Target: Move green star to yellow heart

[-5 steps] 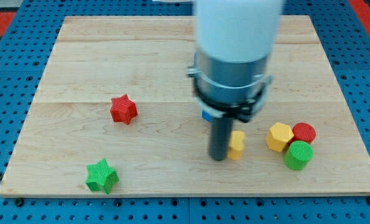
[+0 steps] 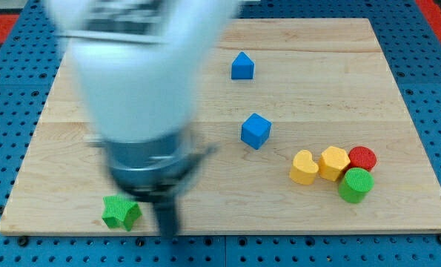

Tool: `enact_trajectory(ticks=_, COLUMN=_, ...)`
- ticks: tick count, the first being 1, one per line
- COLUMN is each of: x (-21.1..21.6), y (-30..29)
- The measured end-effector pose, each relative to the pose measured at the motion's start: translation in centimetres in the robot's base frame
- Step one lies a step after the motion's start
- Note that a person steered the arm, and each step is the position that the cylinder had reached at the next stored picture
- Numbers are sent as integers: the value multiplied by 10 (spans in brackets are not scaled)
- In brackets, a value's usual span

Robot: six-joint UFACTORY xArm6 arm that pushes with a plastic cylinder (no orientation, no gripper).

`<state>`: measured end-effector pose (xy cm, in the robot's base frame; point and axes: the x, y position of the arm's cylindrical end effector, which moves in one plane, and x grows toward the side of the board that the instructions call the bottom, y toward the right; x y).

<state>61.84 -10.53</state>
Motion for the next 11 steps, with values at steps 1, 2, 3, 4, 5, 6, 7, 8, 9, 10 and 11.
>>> enact_trajectory(ticks=1, x=0, y=-113)
enact_trajectory(ticks=2, x=-12, y=-149)
enact_trajectory(ticks=3, x=-32, y=-96)
enact_trajectory(ticks=4, x=-65, y=14)
enact_trajectory(ticks=5, x=-81, y=85)
enact_trajectory(ticks=6, x=-84, y=42)
enact_trajectory(ticks=7, x=-94, y=38)
enact_trajectory(ticks=8, x=-99, y=90)
enact_trajectory(ticks=9, x=-102, y=77)
enact_trajectory(ticks=10, x=-110, y=56)
enact_trajectory(ticks=11, x=-123, y=83)
